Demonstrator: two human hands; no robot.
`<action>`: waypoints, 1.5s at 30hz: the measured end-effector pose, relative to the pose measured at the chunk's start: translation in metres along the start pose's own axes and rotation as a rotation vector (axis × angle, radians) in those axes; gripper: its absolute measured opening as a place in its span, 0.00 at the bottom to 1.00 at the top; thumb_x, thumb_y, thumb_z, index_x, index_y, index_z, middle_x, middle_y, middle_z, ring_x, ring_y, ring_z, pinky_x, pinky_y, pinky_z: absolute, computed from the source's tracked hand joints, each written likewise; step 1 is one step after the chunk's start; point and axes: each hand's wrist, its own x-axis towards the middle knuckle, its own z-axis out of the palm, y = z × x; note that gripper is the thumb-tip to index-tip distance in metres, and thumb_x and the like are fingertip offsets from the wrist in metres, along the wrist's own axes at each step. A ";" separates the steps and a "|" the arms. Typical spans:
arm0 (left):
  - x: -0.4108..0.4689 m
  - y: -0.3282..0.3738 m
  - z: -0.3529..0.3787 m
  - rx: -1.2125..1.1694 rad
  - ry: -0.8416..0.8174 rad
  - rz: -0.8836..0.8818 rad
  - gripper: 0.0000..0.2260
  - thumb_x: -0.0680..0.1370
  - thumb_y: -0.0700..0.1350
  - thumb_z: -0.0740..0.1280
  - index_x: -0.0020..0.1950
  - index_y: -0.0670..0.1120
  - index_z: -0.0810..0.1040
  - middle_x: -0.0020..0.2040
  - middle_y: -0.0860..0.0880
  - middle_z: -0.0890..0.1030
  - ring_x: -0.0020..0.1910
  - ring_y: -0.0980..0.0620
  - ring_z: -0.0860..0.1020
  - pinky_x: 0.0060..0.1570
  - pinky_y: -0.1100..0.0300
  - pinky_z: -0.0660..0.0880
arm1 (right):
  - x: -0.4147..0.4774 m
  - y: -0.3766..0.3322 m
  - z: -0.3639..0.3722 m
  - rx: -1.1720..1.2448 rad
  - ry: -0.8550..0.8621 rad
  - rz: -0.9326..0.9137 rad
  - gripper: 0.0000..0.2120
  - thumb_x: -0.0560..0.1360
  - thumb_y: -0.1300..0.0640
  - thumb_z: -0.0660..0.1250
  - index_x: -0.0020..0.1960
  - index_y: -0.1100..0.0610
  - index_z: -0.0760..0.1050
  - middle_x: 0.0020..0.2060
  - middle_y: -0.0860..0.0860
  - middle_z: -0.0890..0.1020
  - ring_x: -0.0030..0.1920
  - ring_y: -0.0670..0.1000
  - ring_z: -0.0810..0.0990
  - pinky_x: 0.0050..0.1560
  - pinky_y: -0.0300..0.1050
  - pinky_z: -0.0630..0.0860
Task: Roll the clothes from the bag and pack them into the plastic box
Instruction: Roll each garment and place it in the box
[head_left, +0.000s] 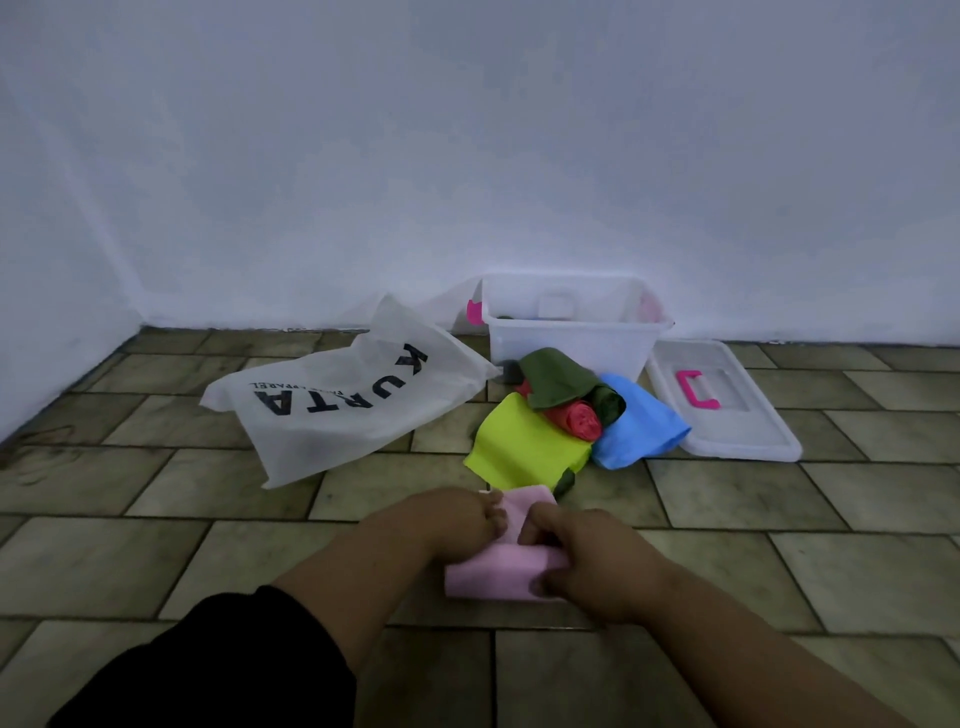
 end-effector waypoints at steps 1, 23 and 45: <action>0.000 0.000 -0.001 0.006 -0.008 0.013 0.22 0.83 0.51 0.50 0.76 0.47 0.59 0.76 0.45 0.60 0.72 0.46 0.62 0.68 0.55 0.59 | 0.004 0.000 -0.003 0.056 -0.038 0.031 0.12 0.68 0.51 0.72 0.50 0.46 0.74 0.49 0.45 0.81 0.49 0.47 0.77 0.48 0.43 0.74; -0.008 -0.010 0.020 0.016 0.372 0.161 0.20 0.75 0.62 0.60 0.63 0.55 0.74 0.59 0.51 0.78 0.57 0.51 0.74 0.58 0.53 0.66 | 0.002 0.011 0.025 -0.321 0.254 -0.148 0.19 0.67 0.42 0.60 0.56 0.47 0.70 0.52 0.46 0.74 0.51 0.50 0.72 0.50 0.43 0.66; 0.002 0.041 0.010 -1.474 0.395 -0.298 0.20 0.78 0.44 0.65 0.69 0.52 0.65 0.63 0.42 0.73 0.56 0.40 0.75 0.55 0.40 0.75 | 0.009 -0.001 0.002 1.461 0.031 0.419 0.14 0.67 0.59 0.73 0.48 0.64 0.73 0.53 0.69 0.79 0.52 0.62 0.79 0.59 0.62 0.73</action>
